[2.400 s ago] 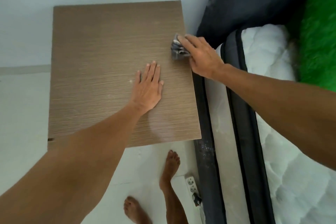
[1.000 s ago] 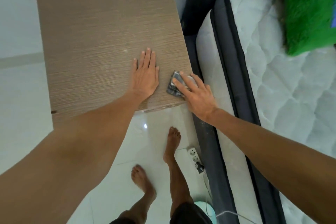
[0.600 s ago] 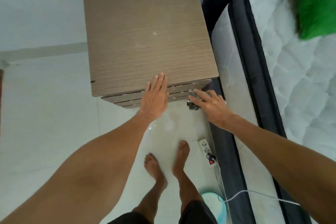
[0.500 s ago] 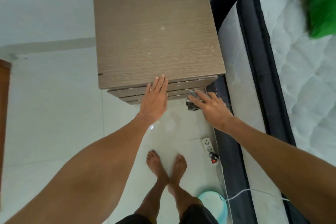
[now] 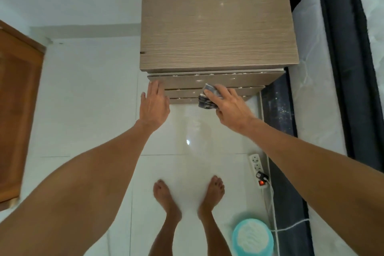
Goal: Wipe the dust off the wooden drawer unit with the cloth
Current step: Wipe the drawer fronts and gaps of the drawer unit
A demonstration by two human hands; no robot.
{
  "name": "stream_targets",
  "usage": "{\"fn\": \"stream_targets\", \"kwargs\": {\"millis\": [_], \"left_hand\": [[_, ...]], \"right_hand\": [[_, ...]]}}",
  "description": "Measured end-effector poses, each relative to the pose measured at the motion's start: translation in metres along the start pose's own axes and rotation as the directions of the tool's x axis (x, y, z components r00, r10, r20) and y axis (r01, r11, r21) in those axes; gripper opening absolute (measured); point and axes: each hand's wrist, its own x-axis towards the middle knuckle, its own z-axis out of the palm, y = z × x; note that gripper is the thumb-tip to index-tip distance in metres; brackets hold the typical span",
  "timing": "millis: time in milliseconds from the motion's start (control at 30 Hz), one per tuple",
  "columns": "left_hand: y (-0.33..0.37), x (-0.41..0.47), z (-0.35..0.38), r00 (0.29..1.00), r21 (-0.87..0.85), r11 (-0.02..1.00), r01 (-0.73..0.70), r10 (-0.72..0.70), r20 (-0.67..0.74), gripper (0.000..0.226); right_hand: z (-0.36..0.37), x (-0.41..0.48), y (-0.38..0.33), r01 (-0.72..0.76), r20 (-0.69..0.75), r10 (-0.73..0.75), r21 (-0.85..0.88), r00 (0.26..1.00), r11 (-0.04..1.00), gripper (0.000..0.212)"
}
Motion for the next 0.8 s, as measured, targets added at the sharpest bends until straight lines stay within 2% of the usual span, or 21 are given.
{"fn": "stream_targets", "kwargs": {"millis": [167,367,633,800], "left_hand": [[-0.024,0.029,-0.001,1.000,-0.004,1.000,-0.009,0.008,-0.013,0.054],[-0.039,0.043,0.002,0.997,-0.100,0.993,-0.067,0.063,-0.046,0.060],[-0.048,0.030,-0.009,0.991,-0.120,0.984,-0.135,0.134,-0.014,0.056],[-0.053,0.024,-0.007,0.991,-0.189,0.973,-0.132,0.133,-0.006,0.044]], "right_hand": [[0.012,0.025,-0.023,0.005,-0.065,-0.002,0.040,0.998,0.999,0.069],[0.023,0.049,-0.053,-0.070,-0.105,0.078,0.077,0.991,0.995,0.065],[0.023,0.072,-0.093,-0.155,-0.154,0.168,0.094,0.974,0.983,0.066],[0.031,0.091,-0.112,-0.184,-0.151,0.197,0.096,0.969,0.978,0.066]]}}
